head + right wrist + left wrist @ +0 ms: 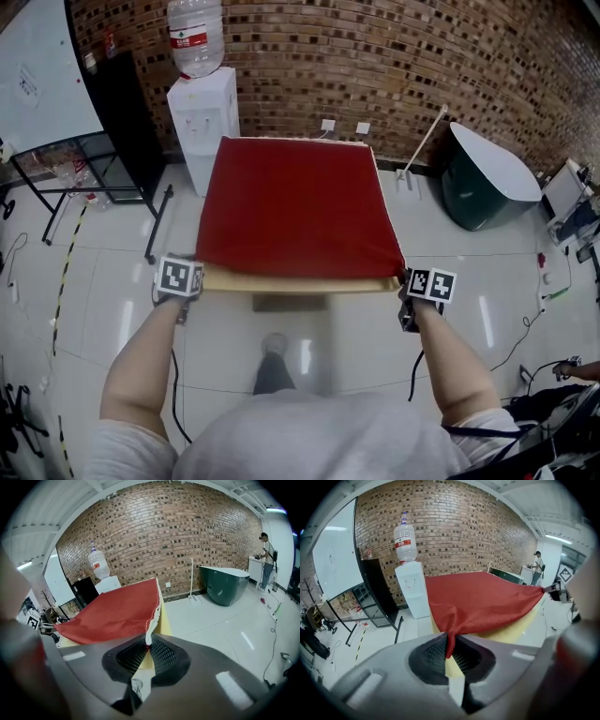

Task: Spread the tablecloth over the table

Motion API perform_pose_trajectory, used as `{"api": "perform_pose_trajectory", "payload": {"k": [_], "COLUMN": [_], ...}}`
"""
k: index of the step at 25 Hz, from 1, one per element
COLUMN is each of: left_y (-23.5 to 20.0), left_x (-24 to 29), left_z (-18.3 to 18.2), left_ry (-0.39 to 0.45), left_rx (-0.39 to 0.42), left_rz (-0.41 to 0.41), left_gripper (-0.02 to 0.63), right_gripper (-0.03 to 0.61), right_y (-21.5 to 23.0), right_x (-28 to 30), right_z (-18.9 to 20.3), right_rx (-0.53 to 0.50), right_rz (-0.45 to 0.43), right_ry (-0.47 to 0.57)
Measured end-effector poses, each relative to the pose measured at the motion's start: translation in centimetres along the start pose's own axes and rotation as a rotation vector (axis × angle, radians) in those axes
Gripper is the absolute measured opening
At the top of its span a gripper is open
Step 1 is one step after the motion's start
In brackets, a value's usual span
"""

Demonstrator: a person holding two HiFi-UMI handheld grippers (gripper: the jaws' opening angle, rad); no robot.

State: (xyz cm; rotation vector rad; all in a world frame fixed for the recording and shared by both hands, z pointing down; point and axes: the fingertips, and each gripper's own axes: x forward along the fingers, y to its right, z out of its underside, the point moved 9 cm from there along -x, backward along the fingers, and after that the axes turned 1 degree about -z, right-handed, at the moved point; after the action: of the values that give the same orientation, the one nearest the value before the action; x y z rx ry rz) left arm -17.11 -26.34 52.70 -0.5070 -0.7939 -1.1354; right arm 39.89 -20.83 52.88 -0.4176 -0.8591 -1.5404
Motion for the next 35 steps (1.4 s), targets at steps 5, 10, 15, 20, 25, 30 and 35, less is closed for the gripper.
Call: {"api": "perform_pose_trajectory", "payload": {"k": [5,10,15,20,25,30,35], "left_y": [0.4,0.7,1.2,1.4,0.1,-0.7,0.2], "left_x": [0.9,1.3,1.4,0.9,-0.1,-1.0,-3.1], "left_z": [2.8,3.5,4.4,6.3,8.7,11.7,13.2], "left_ry": [-0.028,-0.032,-0.033,-0.056,-0.09,-0.11,-0.047], "left_rx": [-0.008,-0.018,-0.012,-0.039,-0.09,-0.173,-0.348], "left_rz": [0.02,0.018,0.01,0.006,-0.027,-0.045,0.066], "left_gripper": [0.008,0.008,0.026,0.054,0.055,0.054,0.036], "right_gripper": [0.018,0.018,0.025,0.043,0.076,0.095,0.06], "right_y": [0.8,1.1,2.4,2.9,3.3,4.7,4.6], "right_x": [0.6,1.1,1.4,1.2,0.7,-0.1,-3.0], "right_z": [2.6,3.9,5.0,5.6,5.5,6.5,7.1], "right_rx": [0.029,0.038,0.092,0.076,0.087,0.12,0.123], "right_rz": [0.033,0.048,0.008,0.015,0.001,0.0,-0.015], "right_ry": [-0.041,-0.065,-0.025,-0.005,0.005,-0.011,0.055]}}
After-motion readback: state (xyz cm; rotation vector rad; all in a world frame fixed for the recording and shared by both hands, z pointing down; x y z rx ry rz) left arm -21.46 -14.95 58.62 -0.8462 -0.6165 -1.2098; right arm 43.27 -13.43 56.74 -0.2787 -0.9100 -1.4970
